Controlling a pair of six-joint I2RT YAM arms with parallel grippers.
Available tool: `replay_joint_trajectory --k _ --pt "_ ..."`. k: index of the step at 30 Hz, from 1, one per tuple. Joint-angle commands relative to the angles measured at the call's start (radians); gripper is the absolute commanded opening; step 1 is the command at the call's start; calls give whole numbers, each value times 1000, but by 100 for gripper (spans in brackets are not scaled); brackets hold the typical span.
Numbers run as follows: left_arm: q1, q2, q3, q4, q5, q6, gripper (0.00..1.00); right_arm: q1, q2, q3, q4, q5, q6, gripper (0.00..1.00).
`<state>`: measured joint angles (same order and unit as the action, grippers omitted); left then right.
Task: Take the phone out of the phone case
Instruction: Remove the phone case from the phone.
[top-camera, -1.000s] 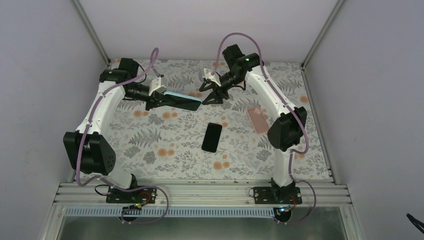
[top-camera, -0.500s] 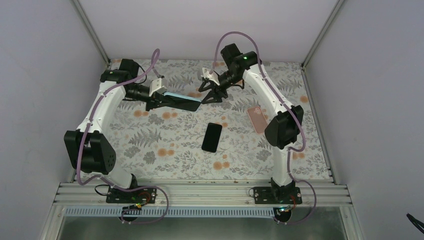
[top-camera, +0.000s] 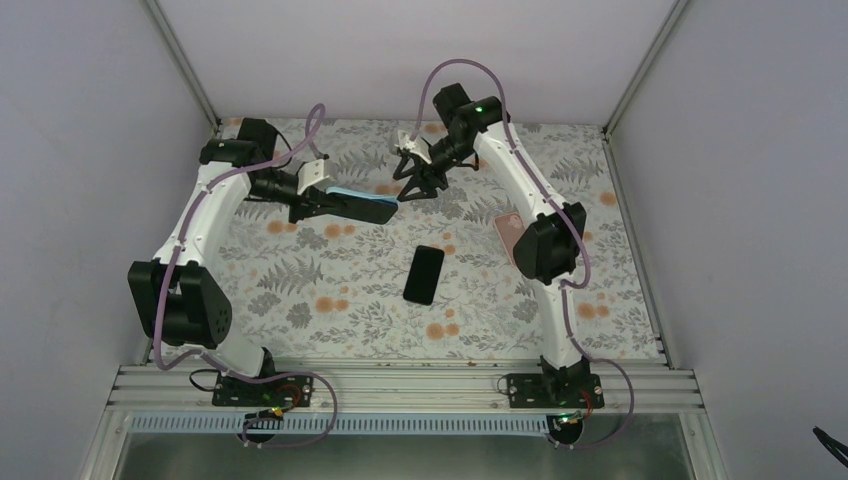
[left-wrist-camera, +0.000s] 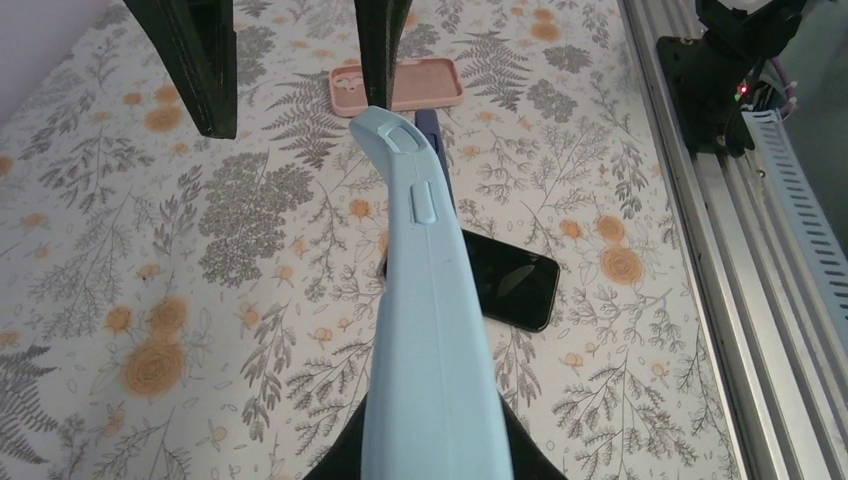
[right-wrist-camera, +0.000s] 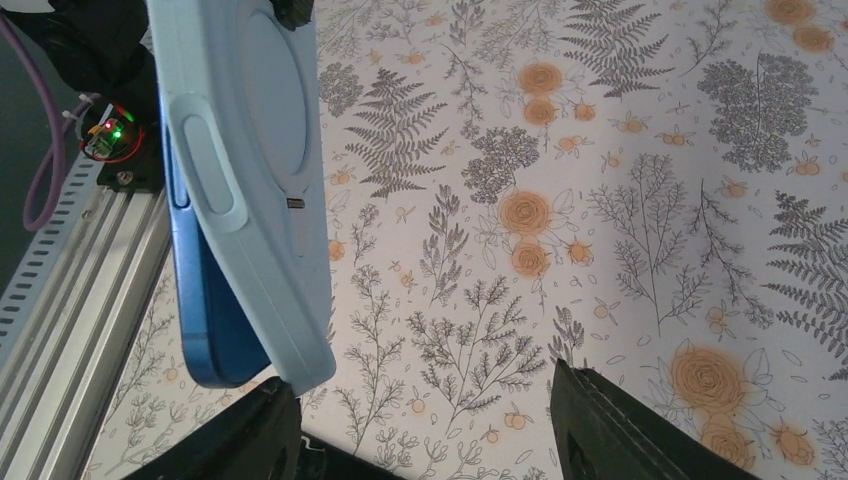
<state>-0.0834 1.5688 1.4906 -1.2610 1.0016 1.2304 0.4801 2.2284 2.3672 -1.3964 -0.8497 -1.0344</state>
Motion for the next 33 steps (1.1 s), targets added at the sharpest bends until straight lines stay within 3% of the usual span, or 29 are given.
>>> replay_joint_trajectory --k 1,13,19,22,24,27,30,33 --pt "-49 -32 34 -94 190 70 2 -8 45 85 111 75 33 64" --pt "-49 -38 35 305 221 -277 2 134 31 142 156 131 73 70" --pt "-98 22 159 57 328 -99 2 141 62 166 241 161 145 67" --pt "-99 58 181 -1 361 -61 2 142 70 200 228 93 137 69" --pt "-101 64 166 65 351 -122 2 154 69 205 189 24 109 72" --pt "-111 40 106 351 267 -310 2 193 55 205 145 -51 90 74" --pt "-123 22 46 634 159 -494 2 265 36 224 122 -60 96 64" --pt "-129 75 142 689 107 -553 2 329 23 228 112 4 99 44"
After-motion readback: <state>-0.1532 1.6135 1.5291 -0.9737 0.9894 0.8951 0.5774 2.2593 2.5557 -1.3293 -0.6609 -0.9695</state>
